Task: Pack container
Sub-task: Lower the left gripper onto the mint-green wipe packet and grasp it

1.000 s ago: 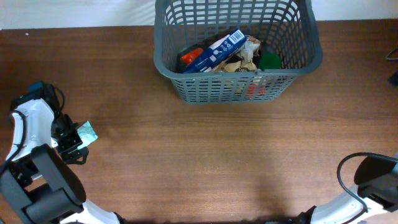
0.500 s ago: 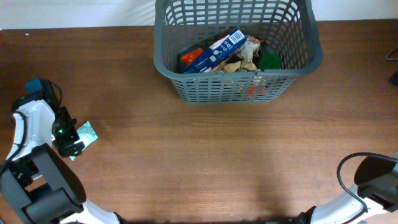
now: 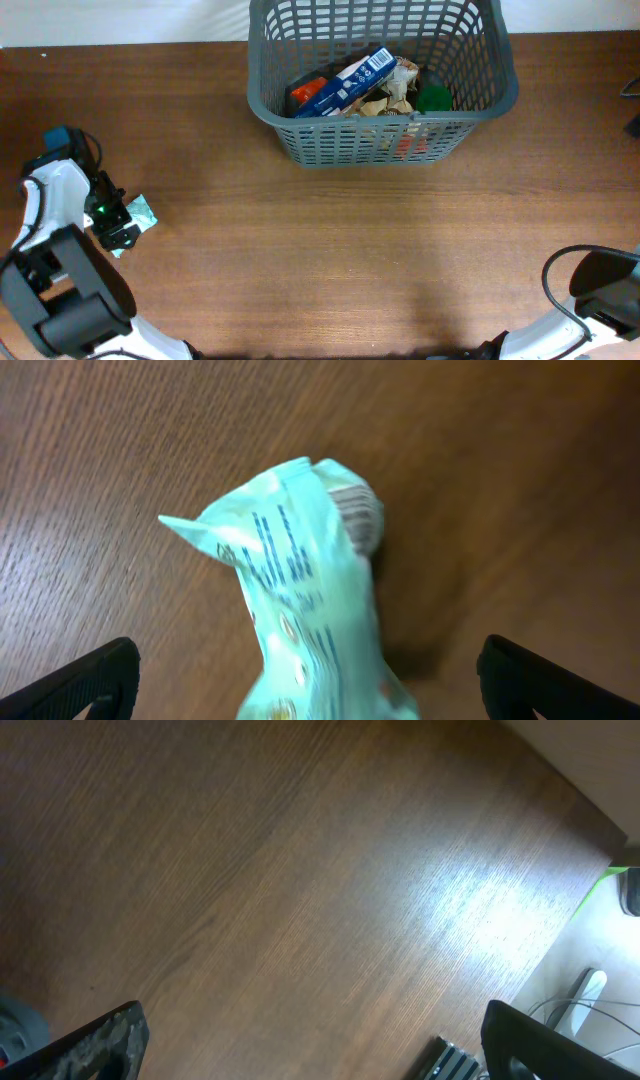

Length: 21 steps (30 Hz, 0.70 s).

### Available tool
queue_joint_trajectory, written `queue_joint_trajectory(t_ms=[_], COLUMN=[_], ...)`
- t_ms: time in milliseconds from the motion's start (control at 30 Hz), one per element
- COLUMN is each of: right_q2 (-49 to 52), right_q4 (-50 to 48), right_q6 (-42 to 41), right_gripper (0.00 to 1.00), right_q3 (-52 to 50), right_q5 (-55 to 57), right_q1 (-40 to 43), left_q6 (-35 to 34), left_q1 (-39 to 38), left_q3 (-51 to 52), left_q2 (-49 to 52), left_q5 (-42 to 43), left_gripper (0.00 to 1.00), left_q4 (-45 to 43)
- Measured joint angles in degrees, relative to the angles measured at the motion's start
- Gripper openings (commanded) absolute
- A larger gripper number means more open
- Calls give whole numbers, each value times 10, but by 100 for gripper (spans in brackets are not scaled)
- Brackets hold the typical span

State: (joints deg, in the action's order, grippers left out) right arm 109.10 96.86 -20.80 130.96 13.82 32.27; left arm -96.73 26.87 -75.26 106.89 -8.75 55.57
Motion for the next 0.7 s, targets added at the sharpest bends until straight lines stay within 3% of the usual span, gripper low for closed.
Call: queue_joint_trajectory(t_ms=[267, 700], right_q2=[0, 0], right_q4=[0, 0], right_q6=[0, 0], right_gripper=[99, 99], right_q3=[0, 0], right_q5=[0, 0], right_q1=[0, 0], left_q6=[0, 0], left_q1=[0, 0], left_q3=[0, 1], left_q2=[61, 69], left_q5=[4, 3], left_gripper=[100, 99], left_q4=[-11, -21])
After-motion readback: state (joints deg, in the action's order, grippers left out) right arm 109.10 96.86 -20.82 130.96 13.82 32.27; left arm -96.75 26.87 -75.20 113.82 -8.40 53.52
